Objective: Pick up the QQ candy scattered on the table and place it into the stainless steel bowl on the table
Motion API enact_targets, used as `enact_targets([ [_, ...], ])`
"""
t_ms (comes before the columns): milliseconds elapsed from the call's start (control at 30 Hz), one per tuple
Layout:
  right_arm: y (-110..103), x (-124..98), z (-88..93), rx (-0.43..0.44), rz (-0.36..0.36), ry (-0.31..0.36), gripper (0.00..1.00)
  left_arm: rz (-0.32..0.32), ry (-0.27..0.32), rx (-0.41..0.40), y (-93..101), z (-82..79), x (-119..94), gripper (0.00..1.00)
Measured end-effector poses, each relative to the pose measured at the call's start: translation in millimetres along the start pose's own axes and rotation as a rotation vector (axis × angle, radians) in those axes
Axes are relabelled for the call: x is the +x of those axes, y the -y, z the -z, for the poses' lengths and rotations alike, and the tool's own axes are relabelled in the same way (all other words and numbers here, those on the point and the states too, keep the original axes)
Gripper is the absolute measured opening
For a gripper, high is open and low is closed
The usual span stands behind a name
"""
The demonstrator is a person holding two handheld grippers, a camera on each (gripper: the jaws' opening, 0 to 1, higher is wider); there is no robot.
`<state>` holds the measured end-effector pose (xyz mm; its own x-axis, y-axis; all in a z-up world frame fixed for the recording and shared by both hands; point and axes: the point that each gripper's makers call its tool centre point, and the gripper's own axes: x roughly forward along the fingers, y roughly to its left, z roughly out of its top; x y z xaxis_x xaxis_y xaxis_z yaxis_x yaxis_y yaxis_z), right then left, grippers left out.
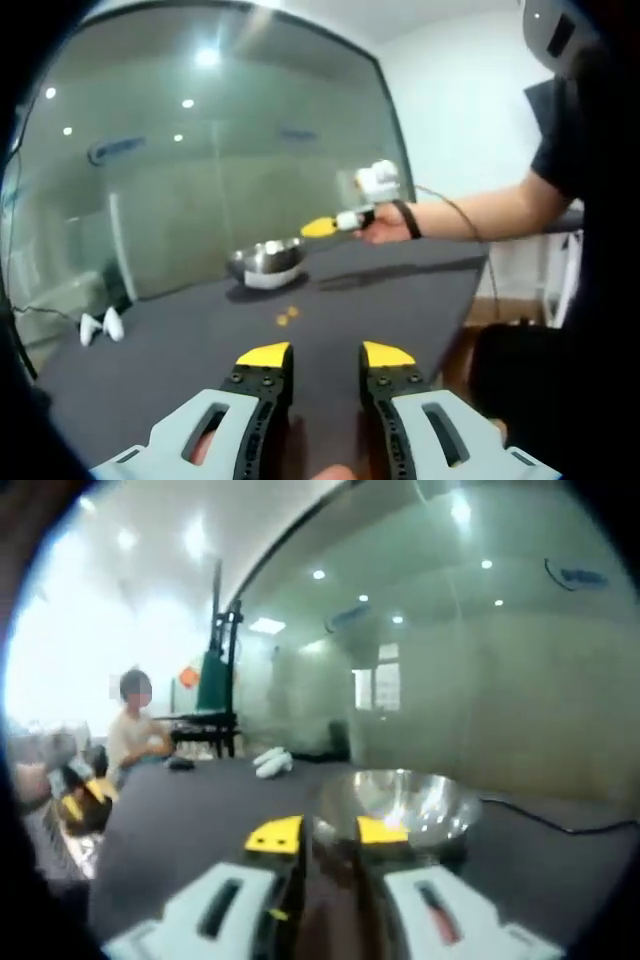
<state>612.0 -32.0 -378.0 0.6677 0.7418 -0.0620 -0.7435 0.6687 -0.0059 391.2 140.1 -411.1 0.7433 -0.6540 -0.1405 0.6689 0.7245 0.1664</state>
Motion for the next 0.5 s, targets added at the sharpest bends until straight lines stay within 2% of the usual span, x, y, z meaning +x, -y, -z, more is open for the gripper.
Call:
enact_targets([
  [100, -19, -8, 25.8, 0.017, -0.05, -0.047, 0.2, 0.008, 0.002, -0.002, 0.9, 0.1, 3, 0.28],
  [233, -45, -32, 56.6, 0.008, -0.121, -0.114, 0.2, 0.017, 0.003, -0.008, 2.9, -0.1, 6, 0.29],
  [367, -49, -48, 67.6, 0.018, -0.125, -0.136, 0.2, 0.032, 0.002, -0.009, 6.3, 1.4, 8, 0.29],
  [500, -50, -55, 72.5, 0.022, -0.129, -0.153, 0.2, 0.034, 0.004, -0.011, 6.5, 1.3, 8, 0.29],
])
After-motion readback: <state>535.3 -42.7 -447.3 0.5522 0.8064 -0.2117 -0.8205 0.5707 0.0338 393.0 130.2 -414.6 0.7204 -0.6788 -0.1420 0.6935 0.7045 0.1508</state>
